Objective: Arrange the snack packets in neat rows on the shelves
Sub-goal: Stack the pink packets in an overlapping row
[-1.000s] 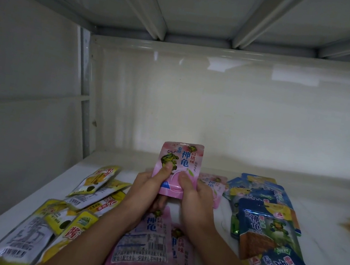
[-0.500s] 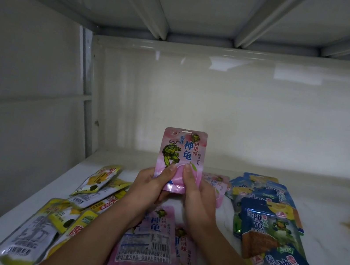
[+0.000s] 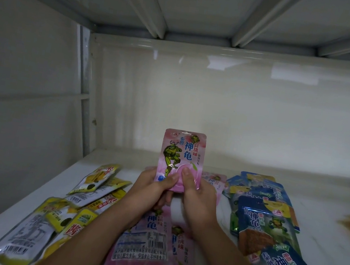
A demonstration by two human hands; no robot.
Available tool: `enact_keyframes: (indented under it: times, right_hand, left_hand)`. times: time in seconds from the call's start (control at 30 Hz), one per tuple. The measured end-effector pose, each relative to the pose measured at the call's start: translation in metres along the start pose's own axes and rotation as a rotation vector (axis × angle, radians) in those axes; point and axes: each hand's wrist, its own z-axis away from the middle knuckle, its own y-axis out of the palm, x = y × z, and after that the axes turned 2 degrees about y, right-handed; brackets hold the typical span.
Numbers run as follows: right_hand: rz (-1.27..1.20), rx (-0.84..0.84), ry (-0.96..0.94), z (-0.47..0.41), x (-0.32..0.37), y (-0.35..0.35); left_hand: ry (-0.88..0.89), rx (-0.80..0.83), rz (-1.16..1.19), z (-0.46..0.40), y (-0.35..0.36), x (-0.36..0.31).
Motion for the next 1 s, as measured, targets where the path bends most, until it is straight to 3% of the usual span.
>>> enact_keyframes:
  times: [0.3, 0.5, 0.83, 1.0]
  right_hand:
    - [-0.059, 0.092, 0.022, 0.0017, 0.0032, -0.0008]
    - [0.093, 0.091, -0.058, 0.0021, -0.0025, 0.0029]
    - [-0.097, 0.173, -0.025, 0.0042, 0.0020, 0.0020]
    - [-0.012, 0.093, -0.059, 0.0015, -0.0048, 0.0034]
  left_hand:
    - [-0.060, -0.070, 0.084, -0.0021, -0.0012, -0.0021]
    - [-0.094, -0.154, 0.110, -0.0056, -0.0053, 0.0013]
    - [-0.016, -0.184, 0.232, -0.0059, -0.0053, -0.0036]
    - [-0.028, -0.168, 0.161, -0.0064, -0.0034, -0.0002]
